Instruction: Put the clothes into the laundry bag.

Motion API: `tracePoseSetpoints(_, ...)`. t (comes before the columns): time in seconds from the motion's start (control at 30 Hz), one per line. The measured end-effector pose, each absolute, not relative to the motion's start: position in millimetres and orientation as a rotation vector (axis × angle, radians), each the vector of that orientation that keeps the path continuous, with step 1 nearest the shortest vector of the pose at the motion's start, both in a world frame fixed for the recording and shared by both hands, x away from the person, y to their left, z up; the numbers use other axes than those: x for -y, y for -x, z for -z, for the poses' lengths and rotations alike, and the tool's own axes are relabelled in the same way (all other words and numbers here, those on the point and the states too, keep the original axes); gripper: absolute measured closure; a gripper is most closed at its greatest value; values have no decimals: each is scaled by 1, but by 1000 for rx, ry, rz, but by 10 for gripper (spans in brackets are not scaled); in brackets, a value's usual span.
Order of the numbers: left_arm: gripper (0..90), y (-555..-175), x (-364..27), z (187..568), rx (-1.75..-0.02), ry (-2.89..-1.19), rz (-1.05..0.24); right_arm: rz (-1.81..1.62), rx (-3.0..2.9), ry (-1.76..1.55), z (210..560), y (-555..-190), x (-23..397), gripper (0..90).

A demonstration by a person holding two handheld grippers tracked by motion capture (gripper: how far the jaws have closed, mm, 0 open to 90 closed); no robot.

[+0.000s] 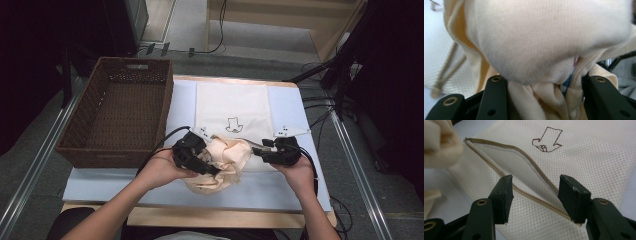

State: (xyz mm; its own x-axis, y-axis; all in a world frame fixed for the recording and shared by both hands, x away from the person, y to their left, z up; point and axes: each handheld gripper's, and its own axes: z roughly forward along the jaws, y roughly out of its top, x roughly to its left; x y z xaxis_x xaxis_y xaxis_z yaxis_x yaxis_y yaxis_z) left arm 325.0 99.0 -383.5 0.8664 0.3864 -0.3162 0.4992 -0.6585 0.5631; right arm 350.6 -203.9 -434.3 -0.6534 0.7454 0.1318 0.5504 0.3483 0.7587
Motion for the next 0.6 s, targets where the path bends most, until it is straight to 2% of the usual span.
tracePoseSetpoints(0.3, 543, -328, -93, 426, -721, -2349, 267, -1147, -2405, -1147, 442, -364, 187, 488)
tracePoseSetpoints(0.5, 525, -331, -92, 439, -776, -2328, 281, -1164, -2420, -1159, 445, -372, 183, 489)
tracePoseSetpoints(0.6, 518, -331, -92, 442, -802, -2310, 278, -1066, -2468, -1096, 443, -384, 175, 512)
